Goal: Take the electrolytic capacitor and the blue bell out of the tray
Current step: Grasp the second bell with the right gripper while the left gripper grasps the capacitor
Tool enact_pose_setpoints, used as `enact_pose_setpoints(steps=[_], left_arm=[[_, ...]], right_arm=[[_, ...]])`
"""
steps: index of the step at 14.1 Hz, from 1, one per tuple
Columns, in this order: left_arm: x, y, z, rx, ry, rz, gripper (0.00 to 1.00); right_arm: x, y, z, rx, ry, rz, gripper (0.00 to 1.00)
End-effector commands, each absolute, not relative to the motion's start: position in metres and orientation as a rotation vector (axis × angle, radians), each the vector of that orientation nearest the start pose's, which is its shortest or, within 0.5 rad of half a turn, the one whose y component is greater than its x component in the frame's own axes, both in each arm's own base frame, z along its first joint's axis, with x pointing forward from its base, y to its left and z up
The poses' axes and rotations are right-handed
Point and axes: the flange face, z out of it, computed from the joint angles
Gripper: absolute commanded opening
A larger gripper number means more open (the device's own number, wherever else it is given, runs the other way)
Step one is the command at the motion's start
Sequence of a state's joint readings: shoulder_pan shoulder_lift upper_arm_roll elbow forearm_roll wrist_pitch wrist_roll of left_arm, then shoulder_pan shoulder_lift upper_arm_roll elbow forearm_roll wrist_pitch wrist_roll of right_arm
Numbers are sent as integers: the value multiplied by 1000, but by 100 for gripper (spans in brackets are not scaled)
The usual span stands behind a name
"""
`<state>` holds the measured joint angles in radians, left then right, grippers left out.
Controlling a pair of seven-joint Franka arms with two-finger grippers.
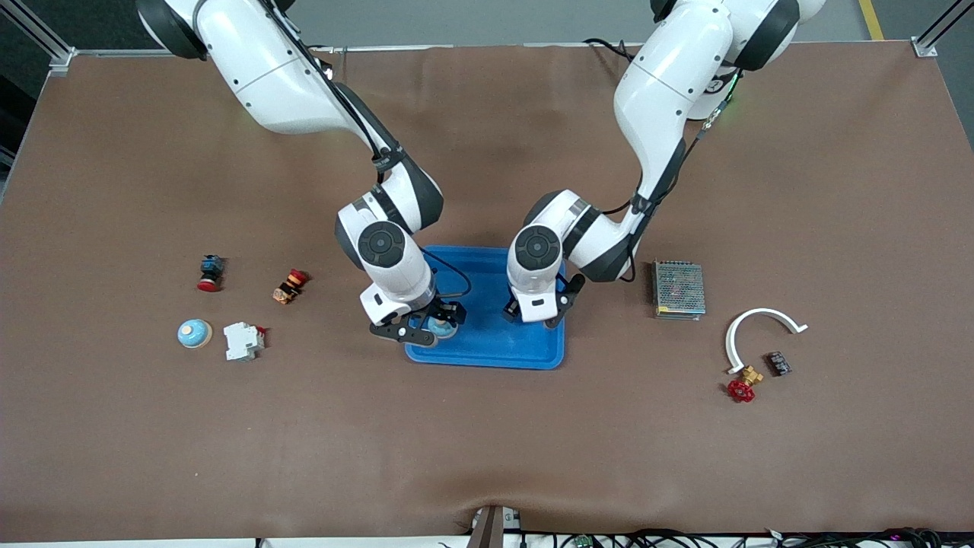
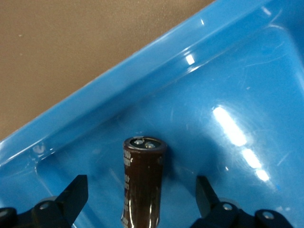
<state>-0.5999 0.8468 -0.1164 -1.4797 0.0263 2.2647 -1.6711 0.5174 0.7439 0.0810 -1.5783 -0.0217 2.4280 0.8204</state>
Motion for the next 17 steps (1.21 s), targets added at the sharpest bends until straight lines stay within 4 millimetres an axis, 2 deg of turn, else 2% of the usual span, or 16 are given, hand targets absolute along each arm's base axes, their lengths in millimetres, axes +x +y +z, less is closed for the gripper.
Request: enact_pose_setpoints(steps=[1, 4, 5, 6, 7, 8, 11, 13, 16, 17], left_arm=[[542, -450, 171, -2728, -1451, 112, 77], [548, -446, 178, -2722, -1457, 103, 37], [548, -446, 177, -2722, -1451, 99, 28], [544, -449, 176, -2720, -1431, 101, 13], [544, -450, 177, -2727, -1404, 71, 6], [546, -449, 180, -2730, -1391, 46, 1], [546, -450, 192, -2728, -1385, 40, 0], [552, -449, 213, -2724, -1398, 38, 0], [562, -439, 261, -2712, -1394, 28, 0], [568, -430, 285, -2716, -1390, 26, 0]], right_arm=[[595, 402, 206, -3028, 367, -111, 100], [592, 419, 200, -3020, 394, -116, 100], [594, 419, 197, -3025, 397, -124, 100], [593, 422, 195, -3028, 393, -127, 100], [593, 423, 193, -3028, 391, -126, 100], [594, 423, 191, -3029, 393, -126, 100], [596, 421, 188, -3034, 392, -126, 100], [598, 418, 184, -3044, 388, -137, 100], [601, 419, 183, -3043, 388, -143, 100], [601, 419, 183, -3042, 389, -141, 100]])
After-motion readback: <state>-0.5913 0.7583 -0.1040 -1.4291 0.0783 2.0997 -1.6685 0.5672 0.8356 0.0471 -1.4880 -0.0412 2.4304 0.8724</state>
